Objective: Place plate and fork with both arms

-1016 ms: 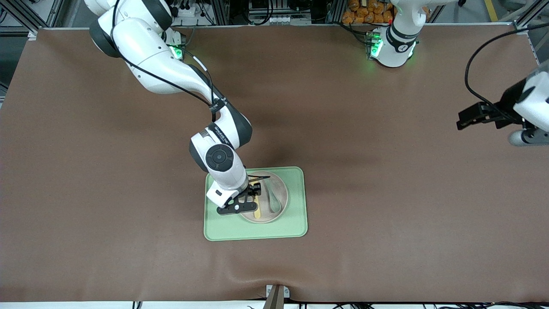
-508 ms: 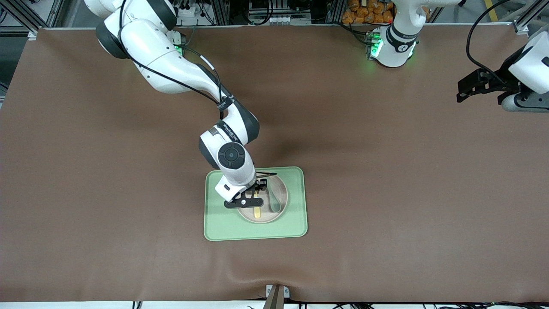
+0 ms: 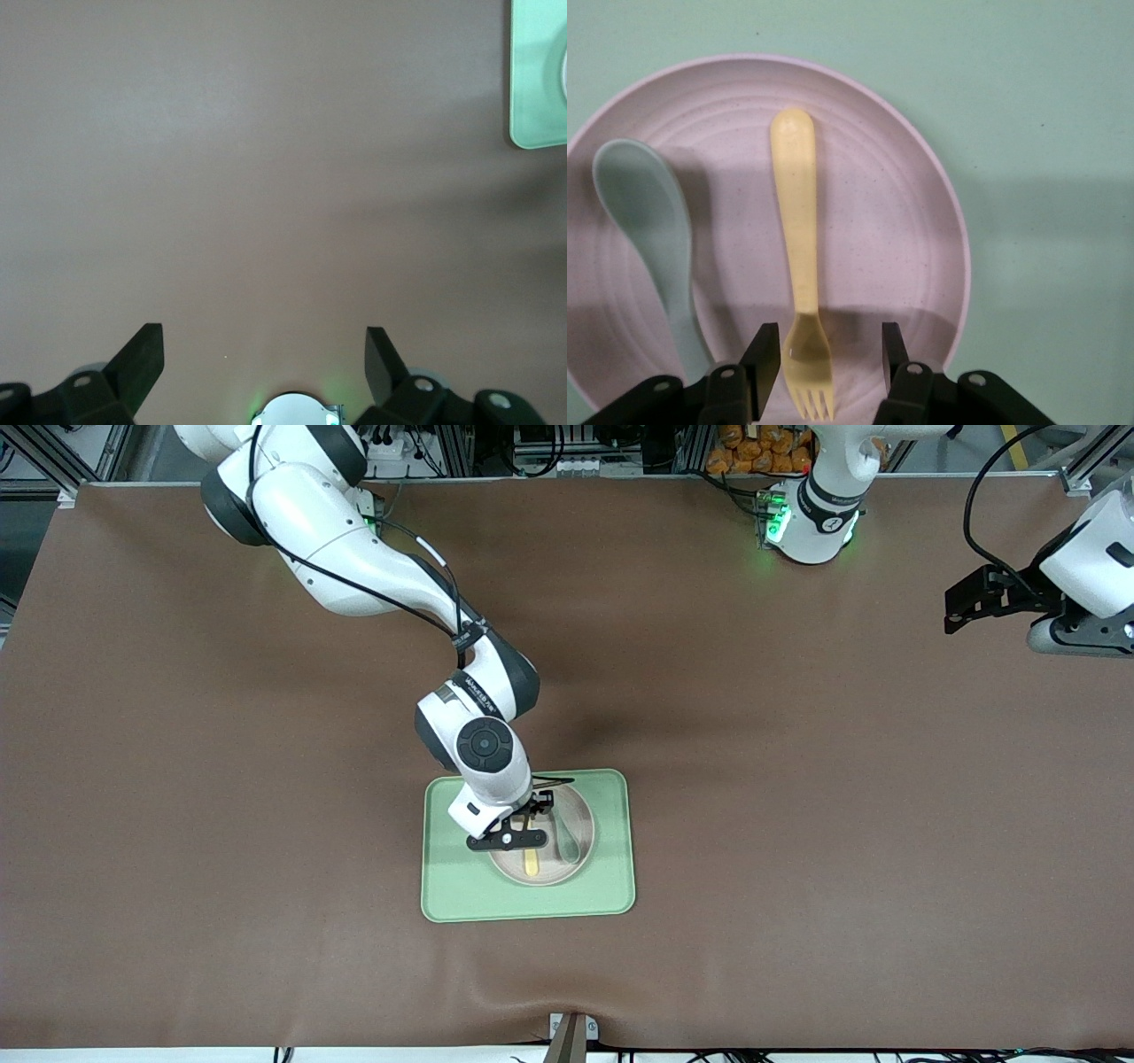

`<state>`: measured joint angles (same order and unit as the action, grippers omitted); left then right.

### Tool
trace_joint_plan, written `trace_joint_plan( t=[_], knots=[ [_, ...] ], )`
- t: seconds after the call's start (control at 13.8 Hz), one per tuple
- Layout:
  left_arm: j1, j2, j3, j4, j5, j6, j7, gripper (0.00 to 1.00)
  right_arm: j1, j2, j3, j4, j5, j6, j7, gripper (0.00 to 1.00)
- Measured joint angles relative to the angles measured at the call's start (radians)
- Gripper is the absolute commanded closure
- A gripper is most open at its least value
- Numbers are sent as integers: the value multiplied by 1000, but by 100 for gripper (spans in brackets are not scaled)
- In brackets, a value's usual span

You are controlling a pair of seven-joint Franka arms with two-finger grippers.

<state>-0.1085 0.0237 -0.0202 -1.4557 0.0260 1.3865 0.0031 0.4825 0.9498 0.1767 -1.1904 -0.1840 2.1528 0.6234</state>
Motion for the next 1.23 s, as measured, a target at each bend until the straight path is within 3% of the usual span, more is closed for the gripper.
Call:
trace_joint_plan(
  t=[0.65,0.8,0.87,0.94,1.09,1.23],
  knots=[
    [1,0,-3,18,0,3,4,0,20,11,0,0,0,-8,15,50],
    [-6,-1,-10,42,26,3,3,0,21,16,0,0,-1,-8,15,59],
    [-6,-1,-15,47,41,3,2,0,21,19,0,0,-1,-8,15,73],
    [-5,-2,-16,51,43,3,2,0,21,20,0,0,-1,-8,15,80],
    [3,-3,-10,54,43,2,1,0,23,20,0,0,-1,-8,15,84],
    [14,-3,-3,54,43,1,2,0,26,20,0,0,-3,-8,15,100]
  ],
)
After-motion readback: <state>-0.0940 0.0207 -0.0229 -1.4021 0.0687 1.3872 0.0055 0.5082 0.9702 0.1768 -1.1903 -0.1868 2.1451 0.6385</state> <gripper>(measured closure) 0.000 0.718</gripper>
